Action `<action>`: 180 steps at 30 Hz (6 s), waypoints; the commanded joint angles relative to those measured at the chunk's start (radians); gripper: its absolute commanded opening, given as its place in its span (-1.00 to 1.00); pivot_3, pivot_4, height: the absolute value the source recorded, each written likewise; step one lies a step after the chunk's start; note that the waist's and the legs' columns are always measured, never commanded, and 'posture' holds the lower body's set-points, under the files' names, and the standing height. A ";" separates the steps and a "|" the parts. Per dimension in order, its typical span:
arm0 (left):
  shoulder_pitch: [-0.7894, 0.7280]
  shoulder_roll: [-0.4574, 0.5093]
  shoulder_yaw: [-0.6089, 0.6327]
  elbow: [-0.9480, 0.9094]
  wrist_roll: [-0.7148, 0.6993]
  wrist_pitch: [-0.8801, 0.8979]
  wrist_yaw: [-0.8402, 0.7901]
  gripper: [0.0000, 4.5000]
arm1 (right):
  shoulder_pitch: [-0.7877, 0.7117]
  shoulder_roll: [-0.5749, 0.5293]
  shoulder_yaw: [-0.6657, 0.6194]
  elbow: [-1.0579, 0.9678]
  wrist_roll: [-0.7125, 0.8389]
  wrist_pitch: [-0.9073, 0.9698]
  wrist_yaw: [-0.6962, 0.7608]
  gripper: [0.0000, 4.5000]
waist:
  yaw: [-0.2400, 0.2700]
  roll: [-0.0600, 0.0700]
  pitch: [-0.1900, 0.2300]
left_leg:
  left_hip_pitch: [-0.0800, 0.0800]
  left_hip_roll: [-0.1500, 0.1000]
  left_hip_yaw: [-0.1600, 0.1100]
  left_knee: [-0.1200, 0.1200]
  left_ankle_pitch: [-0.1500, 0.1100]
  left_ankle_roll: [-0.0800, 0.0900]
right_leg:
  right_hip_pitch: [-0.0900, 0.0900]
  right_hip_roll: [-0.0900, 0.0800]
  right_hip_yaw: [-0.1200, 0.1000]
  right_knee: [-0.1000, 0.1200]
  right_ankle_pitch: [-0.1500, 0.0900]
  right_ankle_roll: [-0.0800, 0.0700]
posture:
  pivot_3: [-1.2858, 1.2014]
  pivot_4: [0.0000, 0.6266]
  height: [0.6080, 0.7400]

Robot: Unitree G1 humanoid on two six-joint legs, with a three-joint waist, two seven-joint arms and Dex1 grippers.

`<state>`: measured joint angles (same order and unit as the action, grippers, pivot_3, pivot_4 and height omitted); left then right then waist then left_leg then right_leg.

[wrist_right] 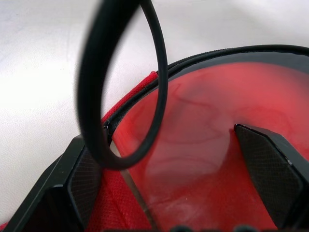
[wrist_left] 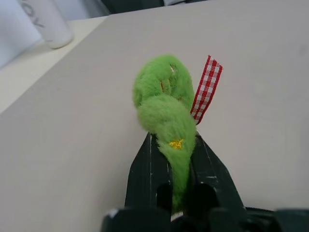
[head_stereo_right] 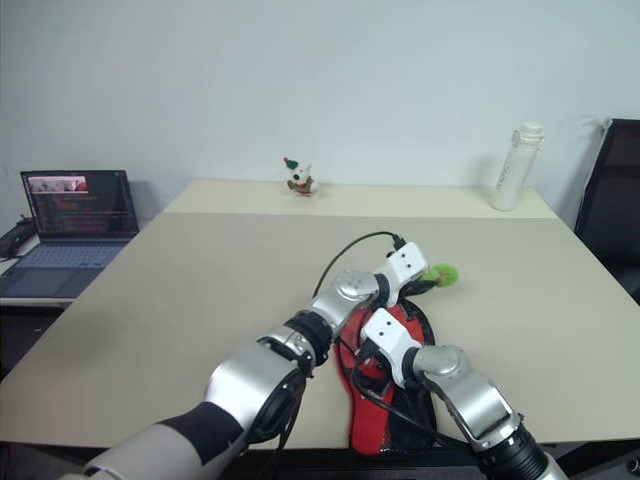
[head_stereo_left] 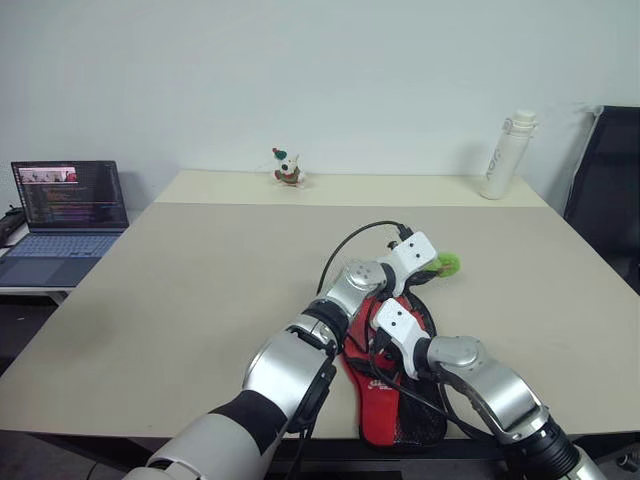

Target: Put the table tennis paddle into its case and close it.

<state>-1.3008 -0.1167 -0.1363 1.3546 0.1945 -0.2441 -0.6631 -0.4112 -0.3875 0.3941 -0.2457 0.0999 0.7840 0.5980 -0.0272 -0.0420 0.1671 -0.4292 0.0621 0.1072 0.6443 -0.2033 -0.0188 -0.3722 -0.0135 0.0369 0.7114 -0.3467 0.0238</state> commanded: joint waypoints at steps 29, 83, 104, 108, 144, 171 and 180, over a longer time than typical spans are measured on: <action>0.448 0.371 0.084 -0.833 -0.351 0.380 -0.514 0.20 | -0.152 -0.166 -0.403 -0.167 0.417 0.386 0.204 1.00 | -0.005 0.002 0.002 | -0.004 0.002 0.001 -0.001 0.000 0.000 | -0.004 -0.003 0.000 -0.001 0.000 -0.001 | 0.03 -0.52 1.00; 0.482 0.333 -0.170 -0.506 -0.162 0.183 -0.554 0.22 | -0.386 -0.221 -0.253 0.745 -0.074 -0.191 0.205 -1.00 | -0.002 0.006 0.002 | 0.000 0.002 0.004 0.000 -0.001 0.002 | -0.001 -0.004 0.002 0.000 0.000 0.000 | 0.03 -0.52 1.00; 0.395 0.279 -0.192 -0.296 -0.096 0.088 -0.468 0.22 | 0.045 -0.645 -0.302 0.116 0.039 -0.020 0.501 -1.00 | 0.014 0.009 -0.002 | 0.001 -0.001 -0.001 0.000 -0.004 0.007 | 0.004 -0.004 -0.001 -0.003 0.000 0.000 | 0.03 -0.52 1.00; 0.385 0.269 -0.192 -0.276 -0.091 0.079 -0.461 0.22 | 0.193 -0.714 -0.351 -0.075 0.125 0.050 0.545 -1.00 | 0.015 0.010 -0.004 | 0.001 -0.001 -0.002 0.000 -0.004 0.007 | 0.005 -0.004 -0.002 -0.005 0.000 0.001 | 0.03 -0.52 1.00; 0.382 0.245 -0.185 -0.250 -0.073 0.063 -0.425 0.22 | 0.671 -0.858 -0.511 -0.504 0.420 0.072 0.609 -1.00 | 0.025 0.015 -0.010 | 0.003 -0.003 -0.025 -0.001 -0.008 0.010 | 0.030 -0.004 -0.024 -0.031 0.001 0.005 | 0.03 -0.52 1.00; 0.504 0.448 -0.004 -0.750 -0.305 0.244 -0.564 0.22 | 0.059 -0.530 -0.359 -0.027 0.363 -0.181 0.502 -0.08 | -0.011 0.016 -0.005 | 0.002 0.000 -0.023 -0.003 -0.007 0.010 | 0.025 -0.004 -0.021 -0.029 0.002 0.002 | 0.03 -0.52 1.00; 0.887 0.799 0.230 -1.389 -0.487 0.601 -0.506 0.22 | -0.242 -0.313 -0.305 0.450 0.237 -0.412 0.519 -0.08 | -0.001 0.019 0.001 | -0.003 0.001 -0.022 -0.004 -0.003 0.002 | 0.019 -0.005 -0.021 -0.030 0.002 -0.001 | 0.03 -0.52 1.00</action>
<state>-0.4264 0.6700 0.0524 0.0590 -0.2530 0.3140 -1.1956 -0.6295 -0.6947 0.1022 0.1575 0.3532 0.4297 1.0988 -0.0285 -0.0232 0.1683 -0.4324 0.0626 0.0855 0.6400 -0.2067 -0.0163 -0.3532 -0.0188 0.0154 0.6814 -0.3444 0.0230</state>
